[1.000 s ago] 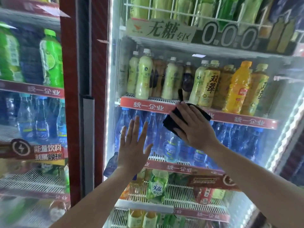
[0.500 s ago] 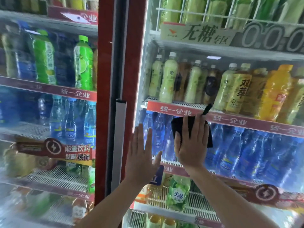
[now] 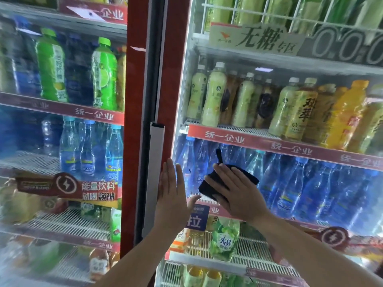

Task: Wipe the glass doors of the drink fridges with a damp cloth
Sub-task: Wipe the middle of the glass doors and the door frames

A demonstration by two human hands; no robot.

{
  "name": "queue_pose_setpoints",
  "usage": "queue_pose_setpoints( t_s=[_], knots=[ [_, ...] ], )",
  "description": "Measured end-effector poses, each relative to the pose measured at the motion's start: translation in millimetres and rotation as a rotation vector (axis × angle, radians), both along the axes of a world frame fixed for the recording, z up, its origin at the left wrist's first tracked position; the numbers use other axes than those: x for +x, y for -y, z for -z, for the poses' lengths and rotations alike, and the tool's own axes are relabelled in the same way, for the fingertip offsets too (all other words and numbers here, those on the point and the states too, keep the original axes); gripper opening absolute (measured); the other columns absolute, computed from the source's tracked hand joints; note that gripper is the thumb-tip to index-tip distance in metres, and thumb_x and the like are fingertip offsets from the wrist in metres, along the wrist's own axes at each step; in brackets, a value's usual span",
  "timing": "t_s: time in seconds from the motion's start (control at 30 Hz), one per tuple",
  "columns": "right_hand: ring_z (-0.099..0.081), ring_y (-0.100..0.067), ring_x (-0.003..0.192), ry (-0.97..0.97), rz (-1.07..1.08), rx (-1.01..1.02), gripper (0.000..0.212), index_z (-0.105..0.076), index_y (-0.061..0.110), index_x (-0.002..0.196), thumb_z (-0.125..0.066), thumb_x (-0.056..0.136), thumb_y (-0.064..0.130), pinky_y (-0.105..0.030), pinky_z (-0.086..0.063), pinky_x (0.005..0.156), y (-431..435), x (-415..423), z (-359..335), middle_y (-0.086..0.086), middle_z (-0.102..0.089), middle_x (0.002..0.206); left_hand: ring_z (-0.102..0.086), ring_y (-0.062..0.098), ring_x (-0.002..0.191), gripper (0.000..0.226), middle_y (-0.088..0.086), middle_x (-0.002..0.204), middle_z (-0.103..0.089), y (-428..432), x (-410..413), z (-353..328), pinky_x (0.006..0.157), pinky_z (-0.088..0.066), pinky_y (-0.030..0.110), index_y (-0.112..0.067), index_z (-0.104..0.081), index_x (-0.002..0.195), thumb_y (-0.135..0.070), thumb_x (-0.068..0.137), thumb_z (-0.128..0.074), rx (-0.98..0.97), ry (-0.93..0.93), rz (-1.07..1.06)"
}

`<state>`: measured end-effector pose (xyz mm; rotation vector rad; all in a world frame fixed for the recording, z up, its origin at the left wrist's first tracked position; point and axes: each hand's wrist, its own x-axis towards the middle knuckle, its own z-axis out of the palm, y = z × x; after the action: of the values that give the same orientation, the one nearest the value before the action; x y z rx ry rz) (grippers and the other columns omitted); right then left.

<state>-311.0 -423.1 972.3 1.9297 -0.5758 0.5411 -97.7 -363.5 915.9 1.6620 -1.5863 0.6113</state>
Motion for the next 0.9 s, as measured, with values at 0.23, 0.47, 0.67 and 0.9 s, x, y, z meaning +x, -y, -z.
queue_pose_setpoints(
  t_s=[0.23,0.47,0.67,0.9],
  knots=[
    [-0.018,-0.032,0.151,0.261,-0.079,-0.134,0.051,-0.041,0.019,0.151,-0.044,0.104,0.037,-0.047,-0.015,0.124,3.3,50.1,-122.1,-0.020,-0.023,0.160,0.006,0.027,0.153,0.091,0.015,0.165,0.012,-14.1,2.4,-1.8,0.125,-0.006,0.040,-0.004,0.002,0.157,-0.050,0.097,-0.048,-0.018,-0.072,0.110],
    [-0.025,-0.039,0.147,0.300,-0.061,-0.185,0.049,-0.046,0.021,0.149,-0.047,0.104,0.040,-0.048,-0.015,0.124,0.1,62.7,-129.0,-0.019,-0.031,0.155,0.008,0.024,0.153,0.087,0.010,0.166,0.012,-25.7,-1.9,-23.8,0.121,-0.008,0.038,-0.006,0.002,0.158,-0.046,0.098,-0.046,-0.077,-0.123,0.213],
    [-0.027,-0.037,0.147,0.309,-0.209,0.040,0.050,-0.042,0.006,0.147,-0.045,0.099,0.016,-0.052,-0.023,0.121,-11.5,53.8,-136.3,-0.020,-0.039,0.150,-0.003,0.026,0.154,0.074,0.016,0.165,-0.006,-17.8,-15.0,-79.2,0.125,-0.008,0.038,0.001,-0.013,0.156,-0.037,0.099,-0.044,-0.251,-0.047,0.281],
    [-0.032,-0.029,0.147,0.227,-0.220,-0.076,0.024,-0.063,0.005,0.110,-0.057,0.100,0.026,-0.045,-0.024,0.121,-11.0,23.4,-138.9,-0.012,-0.044,0.153,-0.015,0.024,0.152,0.064,0.015,0.163,-0.018,3.0,-25.7,-121.7,0.120,-0.025,0.046,0.003,-0.025,0.153,-0.021,0.099,-0.050,-0.346,0.179,0.269]
  ],
)
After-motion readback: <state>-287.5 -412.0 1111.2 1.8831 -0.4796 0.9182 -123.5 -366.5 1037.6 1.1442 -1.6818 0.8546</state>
